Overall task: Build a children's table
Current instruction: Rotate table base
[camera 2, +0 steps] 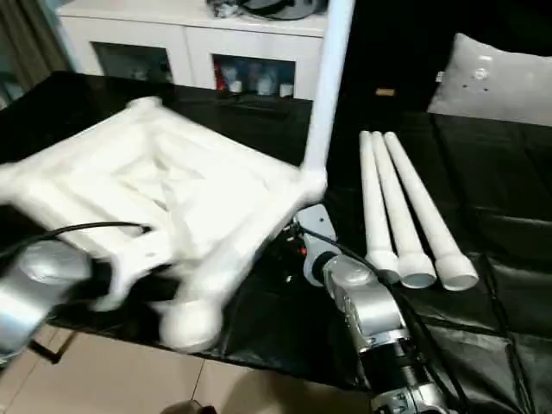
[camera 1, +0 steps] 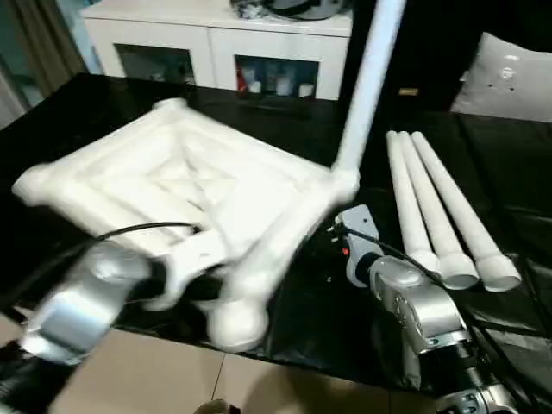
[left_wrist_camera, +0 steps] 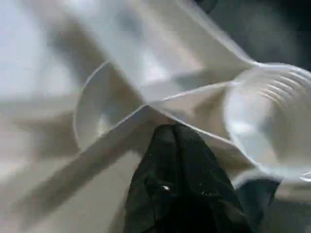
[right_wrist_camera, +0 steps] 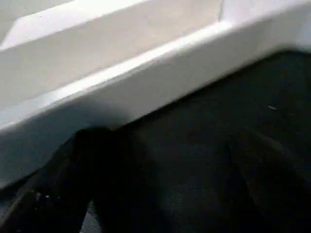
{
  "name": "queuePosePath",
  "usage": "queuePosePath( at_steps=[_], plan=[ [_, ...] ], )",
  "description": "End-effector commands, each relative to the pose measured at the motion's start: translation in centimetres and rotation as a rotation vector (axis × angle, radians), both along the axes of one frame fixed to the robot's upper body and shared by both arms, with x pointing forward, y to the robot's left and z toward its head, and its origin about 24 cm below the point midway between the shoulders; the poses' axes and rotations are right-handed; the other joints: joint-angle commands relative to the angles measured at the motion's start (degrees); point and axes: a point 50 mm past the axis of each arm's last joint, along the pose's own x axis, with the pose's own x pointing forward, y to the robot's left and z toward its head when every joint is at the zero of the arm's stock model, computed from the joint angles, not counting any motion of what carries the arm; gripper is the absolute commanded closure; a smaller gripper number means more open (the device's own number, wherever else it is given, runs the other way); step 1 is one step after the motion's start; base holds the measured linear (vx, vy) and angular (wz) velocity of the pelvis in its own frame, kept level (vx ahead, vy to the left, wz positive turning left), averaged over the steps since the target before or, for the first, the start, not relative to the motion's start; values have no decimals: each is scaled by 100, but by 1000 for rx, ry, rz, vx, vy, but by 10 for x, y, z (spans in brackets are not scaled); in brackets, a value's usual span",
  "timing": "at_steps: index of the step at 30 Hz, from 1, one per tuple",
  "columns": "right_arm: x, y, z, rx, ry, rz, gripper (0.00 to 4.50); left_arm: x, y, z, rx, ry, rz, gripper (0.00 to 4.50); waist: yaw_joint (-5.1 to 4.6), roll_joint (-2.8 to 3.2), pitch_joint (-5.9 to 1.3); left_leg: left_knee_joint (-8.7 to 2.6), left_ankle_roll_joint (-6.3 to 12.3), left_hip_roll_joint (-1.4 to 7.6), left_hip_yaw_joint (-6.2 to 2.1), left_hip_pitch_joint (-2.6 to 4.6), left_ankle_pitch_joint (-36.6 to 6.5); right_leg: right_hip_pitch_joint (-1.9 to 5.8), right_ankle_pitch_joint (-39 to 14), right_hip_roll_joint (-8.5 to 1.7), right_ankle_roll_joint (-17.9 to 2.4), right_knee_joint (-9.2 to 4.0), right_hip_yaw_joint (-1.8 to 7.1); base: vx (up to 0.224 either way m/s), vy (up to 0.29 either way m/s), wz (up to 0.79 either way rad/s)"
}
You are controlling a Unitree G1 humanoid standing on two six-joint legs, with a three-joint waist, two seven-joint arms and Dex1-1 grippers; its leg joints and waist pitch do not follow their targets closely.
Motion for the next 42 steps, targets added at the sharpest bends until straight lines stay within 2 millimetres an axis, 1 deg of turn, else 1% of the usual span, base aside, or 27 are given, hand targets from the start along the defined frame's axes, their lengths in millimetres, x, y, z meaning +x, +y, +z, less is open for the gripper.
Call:
queuePosePath(
  at_steps=[1, 2, 4, 5, 6, 7, 8, 9, 10, 11, 12, 13, 14, 15, 19, 22, 23, 26, 27, 28, 29, 30, 31, 32, 33, 38, 42],
  plan=[
    [1, 6, 4, 23, -12, 26, 0, 0, -19, 3, -76, -8, -87, 444, 0, 20, -360, -418, -237, 264, -129, 101, -954, 234, -390, -456, -1110, -408, 284, 0, 0, 0],
    [1, 6, 4, 22, -12, 24, 0, 1, -21, 2, -81, -13, -90, 444, -21, 53, -369, -407, -209, 263, -130, 98, -886, 241, -302, -454, -1124, -404, 281, 0, 0, 0],
    [1, 2, 4, 8, -19, 9, 0, 6, -30, -1, -108, -26, -81, 444, -53, 40, -373, -390, -162, 259, -121, 94, -803, 251, -167, -443, -1156, -408, 278, 0, 0, 0],
    [1, 0, 4, 4, -22, 0, 0, 8, -35, -3, -112, -35, -80, 444, -61, 53, -378, -387, -150, 261, -129, 89, -784, 261, -113, -442, -1181, -391, 273, 0, 0, 0],
    [1, -5, 7, -14, -35, -19, 0, 12, -41, -7, -115, -46, -68, 444, -63, 59, -378, -376, -145, 258, -125, 98, -809, 256, -152, -438, -1185, -412, 268, 0, 0, 0],
    [1, -5, 7, -15, -35, -20, 0, 13, -42, -7, -115, -46, -68, 444, -69, 49, -373, -384, -142, 261, -125, 93, -826, 262, -180, -434, -1184, -417, 272, 0, 0, 0],
    [2, -8, 9, -21, -44, -33, 0, 15, -45, -9, -115, -61, -59, 444, -67, 58, -376, -383, -145, 267, -127, 106, -859, 256, -207, -438, -1188, -416, 272, 0, 0, 0],
    [3, -11, 12, -29, -56, -51, 0, 19, -47, -11, -112, -77, -39, 444, -72, 40, -372, -387, -125, 274, -130, 95, -913, 269, -263, -442, -1181, -425, 274, 0, 0, 0],
    [6, -15, 17, -39, -76, -80, 0, 23, -50, -13, -108, -97, -18, 444, -74, 58, -371, -383, -127, 267, -131, 94, -915, 267, -279, -443, -1177, -427, 274, 0, 0, 0],
    [7, -17, 21, -46, -90, -100, 0, 25, -51, -14, -106, -110, -5, 444, -81, 44, -370, -382, -128, 266, -129, 101, -914, 265, -297, -428, -1155, -433, 272, 0, 0, 0],
    [13, -27, 35, -57, -119, -171, 0, 34, -54, -11, -125, -158, 53, 444, -86, 89, -379, -376, -133, 273, -131, 114, -897, 259, -243, -427, -1148, -429, 276, 0, 0, 0],
    [15, -29, 40, -61, -128, -190, 0, 36, -55, -10, -134, -170, 71, 444, -99, 68, -375, -376, -130, 263, -127, 108, -899, 262, -215, -412, -1152, -427, 274, 0, 0, 0],
    [16, -30, 41, -64, -130, -197, 0, 37, -55, -9, -141, -170, 73, 444, -88, 56, -381, -377, -131, 269, -136, 113, -894, 275, -218, -422, -1152, -426, 268, 0, 0, 0],
    [19, -35, 49, -78, -131, -232, 0, 37, -54, -5, -167, -166, 72, 408, -87, 66, -382, -373, -106, 266, -136, 95, -807, 282, -211, -435, -1178, -411, 270, 0, 0, 0],
    [26, -46, 61, -147, -73, -292, 0, 34, -46, 3, -168, -172, 38, 408, -94, 90, -385, -361, -113, 255, -134, 111, -728, 269, -220, -413, -1206, -393, 265, 0, 0, 0],
    [34, -56, 66, -180, 6, -328, 0, 31, -38, 12, -171, -184, 19, 366, -84, 108, -391, -349, -130, 256, -128, 114, -655, 266, -63, -415, -1244, -382, 265, 0, 0, 0],
    [37, -60, 67, -176, 29, -351, 0, 30, -36, 15, -176, -193, 13, 366, -90, 112, -400, -339, -157, 249, -131, 117, -666, 268, -52, -428, -1292, -366, 262, 0, 0, 0],
    [42, -68, 65, -169, 81, -382, 0, 27, -36, 19, -191, -189, -15, 345, -82, 81, -388, -337, -172, 257, -111, 116, -682, 268, -102, -424, -1293, -385, 265, 0, 0, 0],
    [43, -70, 64, -180, 97, -391, 0, 26, -36, 20, -195, -186, -22, 327, -68, 79, -395, -335, -178, 256, -108, 117, -642, 268, -72, -424, -1299, -370, 263, 0, 0, 0],
    [43, -71, 64, -186, 108, -397, 0, 25, -36, 21, -197, -184, -27, 325, -65, 86, -398, -333, -183, 258, -112, 119, -623, 268, -53, -429, -1313, -360, 261, 0, 0, 0],
    [45, -75, 63, -199, 130, -413, 0, 23, -37, 22, -203, -180, -37, 322, -66, 56, -400, -330, -173, 254, -105, 115, -586, 276, -28, -426, -1318, -361, 260, 0, 0, 0],
    [46, -77, 64, -205, 142, -426, 0, 22, -38, 24, -209, -179, -42, 312, -64, 64, -397, -329, -174, 253, -108, 111, -576, 275, -40, -431, -1322, -354, 260, 0, 0, 0],
    [47, -79, 64, -209, 152, -433, 0, 22, -39, 25, -215, -179, -45, 312, -68, 68, -390, -331, -182, 257, -105, 119, -608, 270, -108, -428, -1315, -362, 259, 0, 0, 0],
    [48, -79, 65, -219, 151, -433, 0, 22, -39, 25, -215, -180, -45, 312, -65, 53, -384, -328, -181, 254, -99, 120, -632, 266, -177, -423, -1305, -372, 260, 0, 0, 0],
    [49, -79, 66, -218, 155, -432, 0, 22, -39, 25, -215, -181, -44, 312, -59, 61, -386, -325, -182, 254, -97, 113, -612, 268, -193, -428, -1278, -368, 264, 0, 0, 0],
    [51, -82, 68, -229, 140, -454, 0, 21, -40, 25, -216, -175, -43, 312, -62, 53, -396, -318, -171, 251, -95, 112, -535, 269, -133, -425, -1256, -362, 260, 0, 0, 0],
    [54, -82, 77, -225, 109, -452, 0, 21, -38, 26, -215, -172, -42, 312, -62, 57, -403, -313, -160, 246, -95, 112, -521, 274, -65, -421, -1267, -354, 258, 0, 0, 0]
  ],
)
